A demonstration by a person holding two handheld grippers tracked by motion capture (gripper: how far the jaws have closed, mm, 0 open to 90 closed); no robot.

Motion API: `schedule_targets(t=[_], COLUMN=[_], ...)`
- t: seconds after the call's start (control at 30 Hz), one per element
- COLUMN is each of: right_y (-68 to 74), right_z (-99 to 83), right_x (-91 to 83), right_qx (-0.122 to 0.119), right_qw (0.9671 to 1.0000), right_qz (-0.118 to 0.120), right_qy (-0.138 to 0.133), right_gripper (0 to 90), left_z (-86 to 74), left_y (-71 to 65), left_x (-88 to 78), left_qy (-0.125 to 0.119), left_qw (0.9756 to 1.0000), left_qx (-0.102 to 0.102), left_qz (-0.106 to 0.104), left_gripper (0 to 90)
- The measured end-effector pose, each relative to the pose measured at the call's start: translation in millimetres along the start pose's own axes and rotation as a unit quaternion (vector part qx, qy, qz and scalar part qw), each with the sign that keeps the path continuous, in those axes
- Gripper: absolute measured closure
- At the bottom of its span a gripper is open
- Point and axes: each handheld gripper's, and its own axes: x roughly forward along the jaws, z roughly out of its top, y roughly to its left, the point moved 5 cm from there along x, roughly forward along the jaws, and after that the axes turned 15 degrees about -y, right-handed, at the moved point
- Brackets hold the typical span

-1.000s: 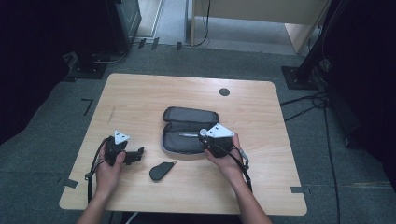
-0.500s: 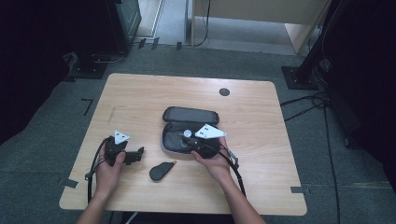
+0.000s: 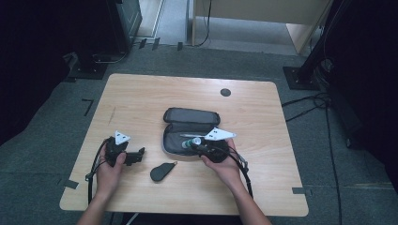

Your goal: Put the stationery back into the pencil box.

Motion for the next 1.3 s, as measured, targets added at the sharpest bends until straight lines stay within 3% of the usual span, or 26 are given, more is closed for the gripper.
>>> schedule_targets(t=[0.2,0.37,0.47,0.6,0.73,0.8,0.93,1.03,1.07,1.17,1.3], right_y=[-12.9,-13.2,-13.1,-14.2,-14.5,-15.5,-22.7,-29.8,-30.6,-27.0,-25.9], right_z=[-9.2,-11.1,-12.1,-12.4,-13.1,-15.4,-15.7,-14.1,-14.2,-13.4,-14.6], right_x=[-12.2,-16.6,-19.4,-20.6,-19.4,-18.5,-17.2,-14.7,-13.4,-10.4,-1.6], right_qx=[0.018,0.027,0.029,0.031,0.016,0.004,-0.024,-0.052,-0.051,-0.04,-0.059], right_qw=[0.9996,0.9992,0.9991,0.999,0.999,0.9985,0.9954,0.9902,0.9895,0.9922,0.9899], right_qz=[0.0,0.003,0.006,-0.001,-0.008,-0.018,-0.078,-0.122,-0.126,-0.106,-0.112], right_qy=[0.023,0.028,0.03,0.031,0.04,0.051,0.052,0.046,0.049,0.052,0.065], right_gripper=[65.4,62.1,70.1,70.9,62.3,62.4,60.2,57.9,57.2,55.5,54.2], left_z=[0.0,0.0,0.0,0.0,0.0,0.0,0.0,0.0,0.0,0.0,0.0], left_y=[0.0,0.0,0.0,0.0,0.0,-0.1,-0.1,0.0,0.0,0.0,-0.1], left_x=[0.0,0.0,0.0,0.0,0.0,0.0,0.0,0.0,0.0,0.0,0.0], left_qy=[0.0,0.0,0.0,0.0,0.0,0.0,0.0,0.0,0.0,0.0,0.0], left_qw=[1.0,1.0,1.0,1.0,1.0,1.0,1.0,1.0,1.0,1.0,1.0], left_qx=[0.0,0.0,0.0,0.0,0.0,0.0,0.0,0.0,0.0,0.0,0.0], left_qz=[0.0,0.0,0.0,0.0,0.0,0.0,0.0,0.0,0.0,0.0,0.0], left_gripper=[9.0,9.0,8.9,8.9,9.0,9.0,8.9,9.0,8.9,9.0,9.0])
